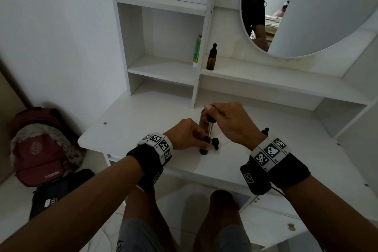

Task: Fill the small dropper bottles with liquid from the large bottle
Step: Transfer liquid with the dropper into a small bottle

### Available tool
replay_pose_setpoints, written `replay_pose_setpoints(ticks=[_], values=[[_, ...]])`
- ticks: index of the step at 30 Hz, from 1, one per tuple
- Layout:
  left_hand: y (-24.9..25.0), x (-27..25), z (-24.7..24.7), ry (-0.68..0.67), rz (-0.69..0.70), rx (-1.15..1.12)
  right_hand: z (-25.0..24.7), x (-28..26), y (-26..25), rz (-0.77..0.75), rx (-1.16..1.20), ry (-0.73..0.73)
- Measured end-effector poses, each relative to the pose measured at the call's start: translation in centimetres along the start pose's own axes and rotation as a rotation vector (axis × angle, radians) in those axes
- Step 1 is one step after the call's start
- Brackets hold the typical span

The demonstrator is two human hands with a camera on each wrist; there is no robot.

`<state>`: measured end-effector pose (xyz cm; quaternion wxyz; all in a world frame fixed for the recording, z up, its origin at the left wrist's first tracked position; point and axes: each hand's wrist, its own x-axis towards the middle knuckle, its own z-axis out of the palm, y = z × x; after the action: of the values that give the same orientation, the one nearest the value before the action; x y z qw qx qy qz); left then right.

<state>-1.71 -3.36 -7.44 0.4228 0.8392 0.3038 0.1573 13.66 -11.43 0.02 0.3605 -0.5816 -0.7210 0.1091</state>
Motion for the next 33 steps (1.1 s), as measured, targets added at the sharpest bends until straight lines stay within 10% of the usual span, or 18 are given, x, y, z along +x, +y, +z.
replay_pose_setpoints(ticks=[25, 33], values=[[-0.3, 0.1, 0.0, -0.001, -0.011, -0.003, -0.1, 0.3, 0.1, -0.046, -0.119, -0.045], [-0.1, 0.1, 0.0, 0.004, -0.023, -0.036, -3.1, 2.3, -1.2, 0.011, 0.001, 0.173]])
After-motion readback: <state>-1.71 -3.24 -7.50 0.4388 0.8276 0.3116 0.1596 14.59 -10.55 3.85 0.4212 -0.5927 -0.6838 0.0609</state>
